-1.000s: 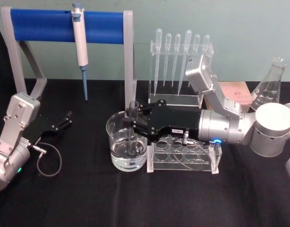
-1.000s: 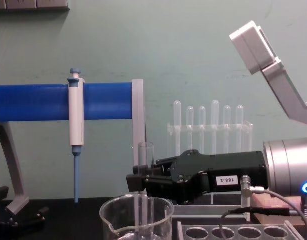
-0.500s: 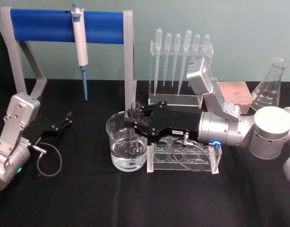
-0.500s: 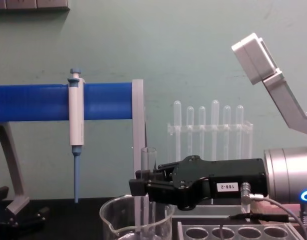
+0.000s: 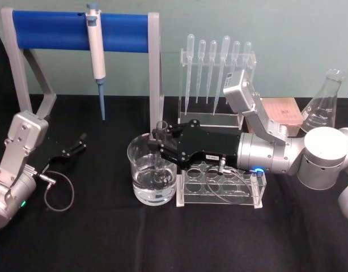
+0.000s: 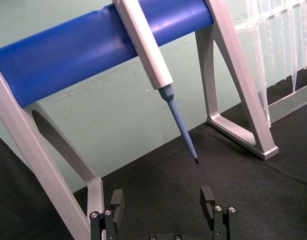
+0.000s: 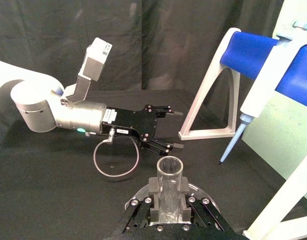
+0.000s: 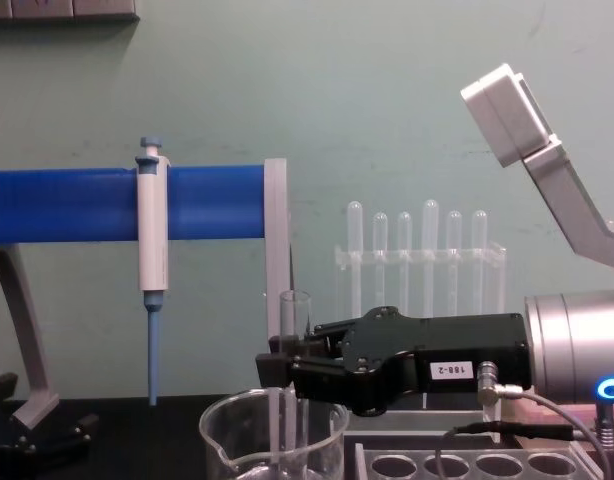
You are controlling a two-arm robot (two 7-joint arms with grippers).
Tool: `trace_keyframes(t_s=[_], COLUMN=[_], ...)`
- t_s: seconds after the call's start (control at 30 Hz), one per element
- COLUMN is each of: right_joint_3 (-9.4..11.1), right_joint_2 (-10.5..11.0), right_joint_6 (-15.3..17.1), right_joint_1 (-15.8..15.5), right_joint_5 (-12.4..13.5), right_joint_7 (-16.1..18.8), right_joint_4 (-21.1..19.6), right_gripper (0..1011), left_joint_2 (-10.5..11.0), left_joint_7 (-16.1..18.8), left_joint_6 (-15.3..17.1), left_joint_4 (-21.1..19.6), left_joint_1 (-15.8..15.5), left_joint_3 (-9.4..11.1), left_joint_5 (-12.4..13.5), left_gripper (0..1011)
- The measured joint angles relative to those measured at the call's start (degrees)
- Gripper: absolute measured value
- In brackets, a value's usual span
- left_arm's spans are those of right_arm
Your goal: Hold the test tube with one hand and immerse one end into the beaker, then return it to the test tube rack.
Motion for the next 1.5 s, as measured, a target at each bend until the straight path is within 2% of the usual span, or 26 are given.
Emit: trace_keyframes(t_s=[0.6, 1.5], right_joint_3=[0.69, 0.73], right_joint_2=[-0.64, -0.92], right_joint_6=[2.66, 3.03], right_joint_1=[-0.72, -0.79], right_joint_5=[0.02, 0.59], right_joint_7=[-2.09, -1.9], right_joint_4=[-0.07, 0.25], right_gripper=[228, 228], left_joint_2=[0.0, 0.0], left_joint_7=[0.0, 0.0], left_joint_6=[0.0, 0.0], left_joint_4=[0.0, 0.0], left_joint_1=[0.0, 0.0], left_joint_3=[0.0, 0.0], left_joint_5=[0.0, 0.0], left_gripper=[1000, 1000])
